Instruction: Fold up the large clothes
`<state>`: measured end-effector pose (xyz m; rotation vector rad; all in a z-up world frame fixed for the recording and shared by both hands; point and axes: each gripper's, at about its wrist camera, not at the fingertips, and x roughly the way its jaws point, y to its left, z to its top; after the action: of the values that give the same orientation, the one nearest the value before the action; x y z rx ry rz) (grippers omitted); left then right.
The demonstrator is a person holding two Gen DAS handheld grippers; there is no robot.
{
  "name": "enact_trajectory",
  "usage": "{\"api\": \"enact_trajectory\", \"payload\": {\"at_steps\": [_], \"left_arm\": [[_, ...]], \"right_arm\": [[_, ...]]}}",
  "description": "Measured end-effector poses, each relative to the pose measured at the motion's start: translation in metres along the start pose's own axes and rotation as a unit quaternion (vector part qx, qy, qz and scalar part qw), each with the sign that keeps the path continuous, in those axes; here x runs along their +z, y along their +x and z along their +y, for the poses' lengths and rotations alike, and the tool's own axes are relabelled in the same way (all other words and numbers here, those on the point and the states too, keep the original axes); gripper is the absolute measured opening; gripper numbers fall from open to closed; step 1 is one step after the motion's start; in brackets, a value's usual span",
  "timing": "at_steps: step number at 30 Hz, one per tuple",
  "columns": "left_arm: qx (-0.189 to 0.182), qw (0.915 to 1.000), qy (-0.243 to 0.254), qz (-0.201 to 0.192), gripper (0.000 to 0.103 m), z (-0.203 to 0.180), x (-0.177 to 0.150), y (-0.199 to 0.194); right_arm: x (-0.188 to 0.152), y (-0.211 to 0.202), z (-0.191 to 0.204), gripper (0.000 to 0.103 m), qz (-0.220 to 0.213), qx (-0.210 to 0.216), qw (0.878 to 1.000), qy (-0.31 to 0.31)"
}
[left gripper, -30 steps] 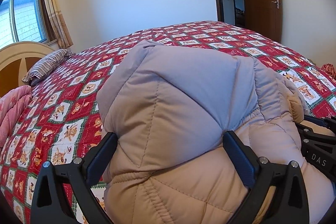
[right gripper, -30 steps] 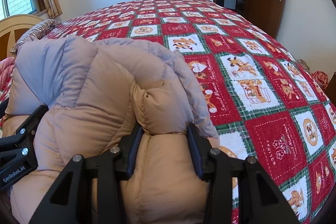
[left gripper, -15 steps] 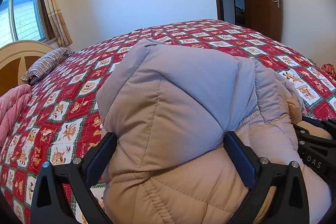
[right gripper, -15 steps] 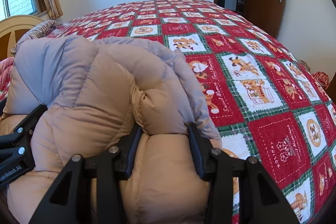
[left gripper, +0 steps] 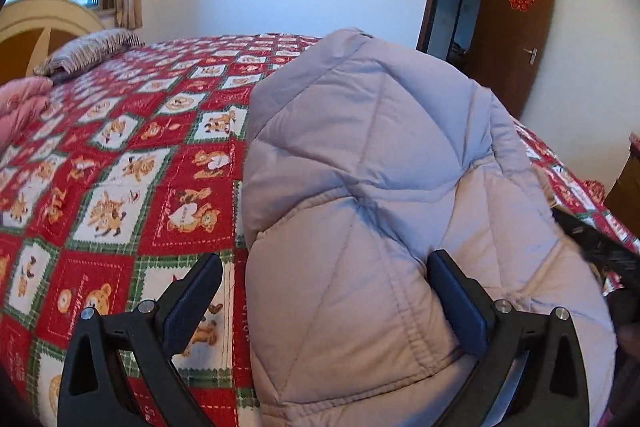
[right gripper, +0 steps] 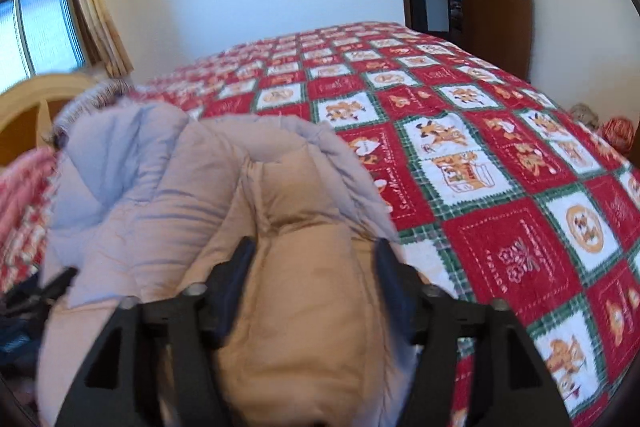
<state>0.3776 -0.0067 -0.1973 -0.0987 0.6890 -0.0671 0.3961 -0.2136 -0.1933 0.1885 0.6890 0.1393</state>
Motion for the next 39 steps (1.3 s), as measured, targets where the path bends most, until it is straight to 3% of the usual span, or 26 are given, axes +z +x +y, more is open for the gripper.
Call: {"api": "enact_trajectory", "payload": {"at_steps": [1,2,3,5,12,16,18,19,20,21,23,28,33,39], "left_arm": [[0.001,1.0000,0.004,-0.003,0.102,-0.002,0.000,0.000],[0.000,1.0000,0.005,-0.005,0.102,-0.002,-0.001,0.000],[-0.002,1.0000,0.003,-0.005,0.102,-0.001,-0.001,-0.001],[-0.011,0.9999,-0.005,-0.003,0.102,0.003,-0.002,-0.001],[-0.080,0.9949,-0.052,0.033,0.102,0.016,-0.003,0.014],[-0.102,0.9932,-0.038,0.043,0.101,0.006,-0.002,0.019],[-0.105,0.9935,-0.018,0.039,0.085,-0.005,0.000,0.015],[-0.099,0.9945,-0.004,0.034,0.079,-0.011,0.000,0.010],[-0.094,0.9951,0.008,0.030,0.068,-0.016,0.000,0.005],[-0.087,0.9957,0.022,0.024,0.056,-0.021,0.002,-0.003],[-0.081,0.9959,0.040,0.010,0.044,-0.026,0.006,-0.023],[-0.063,0.9949,0.068,-0.040,0.039,-0.027,0.016,-0.086],[-0.053,0.9937,0.064,-0.076,0.037,-0.005,0.027,-0.144],[-0.012,0.9939,0.064,-0.089,0.036,0.036,0.032,-0.183]], "right_arm": [[-0.001,-0.007,-0.004,0.095,-0.021,0.002,1.000,0.009],[-0.003,-0.010,-0.006,0.097,-0.036,0.002,0.999,0.008],[-0.005,-0.007,-0.006,0.097,-0.030,-0.011,0.999,-0.004],[-0.006,0.004,-0.009,0.096,0.000,0.004,1.000,0.004],[-0.007,0.036,-0.034,0.093,0.071,0.105,0.988,0.090],[-0.008,0.041,-0.030,0.075,0.086,0.147,0.982,0.087],[-0.008,0.046,-0.028,0.072,0.096,0.158,0.979,0.090],[-0.007,0.046,-0.026,0.065,0.096,0.160,0.978,0.090],[-0.007,0.043,-0.025,0.051,0.093,0.167,0.978,0.089],[-0.007,0.039,-0.021,0.045,0.086,0.177,0.977,0.085],[-0.007,0.025,-0.013,0.033,0.064,0.181,0.979,0.071],[-0.008,-0.014,-0.003,0.029,0.028,0.210,0.975,0.069],[-0.001,-0.047,0.023,0.029,-0.004,0.249,0.967,0.056],[0.003,-0.058,0.072,0.028,-0.010,0.298,0.954,0.025]]}}
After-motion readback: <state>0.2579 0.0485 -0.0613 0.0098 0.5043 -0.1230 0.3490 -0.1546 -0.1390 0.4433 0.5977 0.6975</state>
